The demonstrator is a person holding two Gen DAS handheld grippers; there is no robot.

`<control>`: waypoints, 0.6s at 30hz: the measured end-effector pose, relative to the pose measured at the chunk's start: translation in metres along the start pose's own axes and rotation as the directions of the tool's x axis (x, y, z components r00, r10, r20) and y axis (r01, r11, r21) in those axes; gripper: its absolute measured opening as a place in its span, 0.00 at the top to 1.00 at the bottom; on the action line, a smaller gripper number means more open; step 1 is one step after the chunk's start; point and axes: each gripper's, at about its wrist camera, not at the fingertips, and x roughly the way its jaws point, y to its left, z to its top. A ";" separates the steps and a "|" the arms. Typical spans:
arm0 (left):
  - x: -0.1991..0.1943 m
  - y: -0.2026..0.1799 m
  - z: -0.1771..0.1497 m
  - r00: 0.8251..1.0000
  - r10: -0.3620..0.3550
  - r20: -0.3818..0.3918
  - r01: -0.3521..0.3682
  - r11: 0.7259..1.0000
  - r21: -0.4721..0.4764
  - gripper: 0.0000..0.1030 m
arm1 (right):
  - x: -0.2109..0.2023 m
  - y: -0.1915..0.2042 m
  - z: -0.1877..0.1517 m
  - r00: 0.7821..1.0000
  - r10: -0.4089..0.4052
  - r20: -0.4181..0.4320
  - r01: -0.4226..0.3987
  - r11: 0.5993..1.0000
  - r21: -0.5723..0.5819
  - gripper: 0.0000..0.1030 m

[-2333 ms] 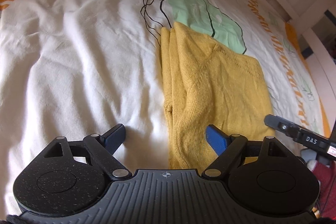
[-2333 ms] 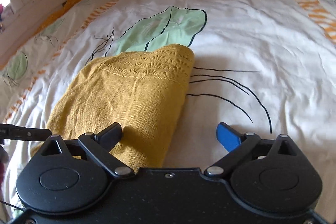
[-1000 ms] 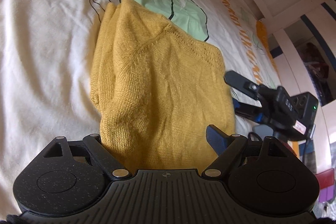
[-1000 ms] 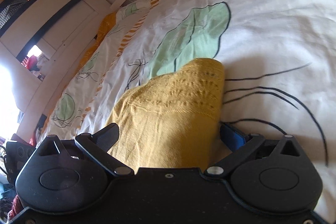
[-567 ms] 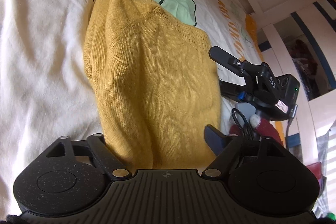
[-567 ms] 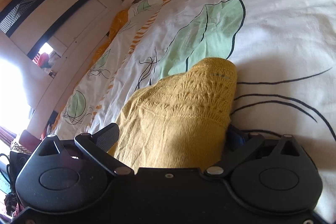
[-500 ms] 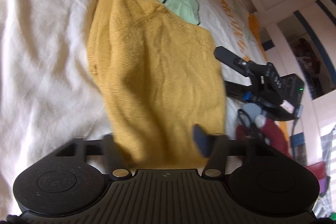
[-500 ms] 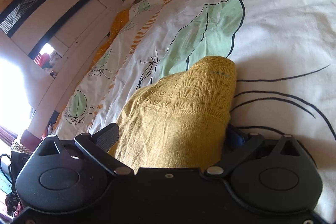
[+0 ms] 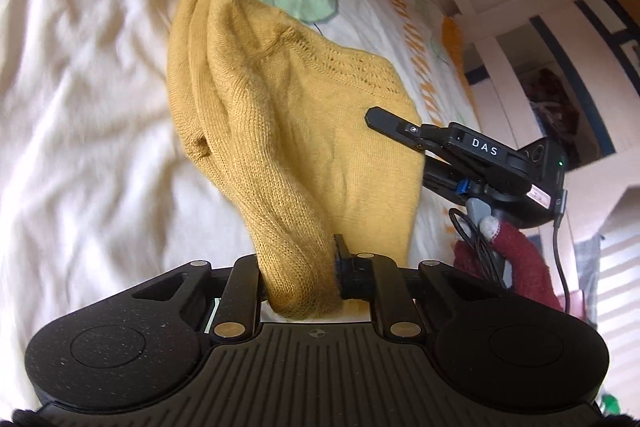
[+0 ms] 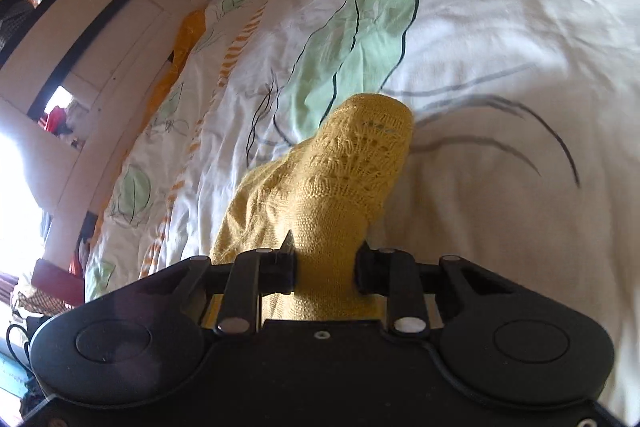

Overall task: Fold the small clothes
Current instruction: 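Fold the held end over the sweater with both grippers and release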

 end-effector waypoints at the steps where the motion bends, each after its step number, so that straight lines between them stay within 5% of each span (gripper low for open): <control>1: -0.003 -0.005 -0.010 1.000 -0.010 -0.007 0.010 1.000 0.004 0.85 | -0.009 0.001 -0.009 1.000 0.004 -0.008 -0.004 1.000 0.010 0.64; 9: -0.019 -0.029 -0.089 0.998 -0.049 -0.041 0.049 0.999 0.016 0.85 | -0.069 0.009 -0.077 0.999 -0.007 -0.045 0.008 1.000 0.030 0.63; 13: -0.015 -0.029 -0.114 0.996 0.094 -0.005 -0.094 0.994 0.060 0.82 | -0.083 0.005 -0.092 0.993 -0.113 0.023 0.113 0.993 -0.017 0.53; 15: -0.010 -0.029 -0.122 0.981 0.195 0.012 -0.195 0.974 0.113 0.77 | -0.085 0.004 -0.093 0.972 -0.217 0.092 0.222 0.974 -0.050 0.47; 18: -0.016 -0.030 -0.134 0.972 0.229 0.051 -0.234 0.961 0.149 0.76 | -0.092 -0.003 -0.093 0.942 -0.286 0.173 0.297 0.954 -0.038 0.39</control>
